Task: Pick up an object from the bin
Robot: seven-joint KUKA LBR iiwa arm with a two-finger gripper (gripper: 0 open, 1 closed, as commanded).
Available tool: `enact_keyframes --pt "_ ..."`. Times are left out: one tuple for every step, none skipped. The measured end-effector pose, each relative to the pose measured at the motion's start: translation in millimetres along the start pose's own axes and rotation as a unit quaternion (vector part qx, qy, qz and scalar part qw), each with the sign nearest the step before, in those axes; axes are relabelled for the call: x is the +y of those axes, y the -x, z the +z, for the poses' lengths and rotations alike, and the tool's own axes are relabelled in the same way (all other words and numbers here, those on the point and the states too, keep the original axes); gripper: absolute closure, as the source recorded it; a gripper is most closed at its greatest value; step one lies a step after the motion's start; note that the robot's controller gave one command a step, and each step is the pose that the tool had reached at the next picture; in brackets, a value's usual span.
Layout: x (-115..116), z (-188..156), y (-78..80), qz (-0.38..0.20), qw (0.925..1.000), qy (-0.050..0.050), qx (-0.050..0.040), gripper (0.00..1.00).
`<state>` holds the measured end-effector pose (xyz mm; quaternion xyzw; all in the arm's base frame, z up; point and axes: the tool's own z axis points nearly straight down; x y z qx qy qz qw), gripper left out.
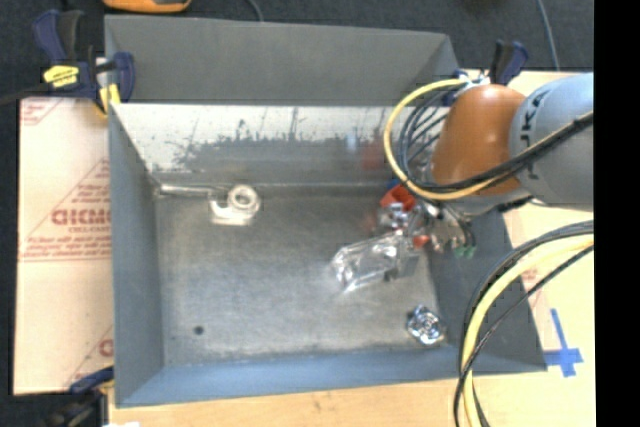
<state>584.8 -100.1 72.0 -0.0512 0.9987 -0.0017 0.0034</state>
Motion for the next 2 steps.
enact_keyframes --pt "18.7 -102.1 29.0 0.014 0.9999 0.001 -0.0026 1.0" --pt "39.6 -213.6 -7.4 0.015 0.9999 0.001 -0.0012 1.0"
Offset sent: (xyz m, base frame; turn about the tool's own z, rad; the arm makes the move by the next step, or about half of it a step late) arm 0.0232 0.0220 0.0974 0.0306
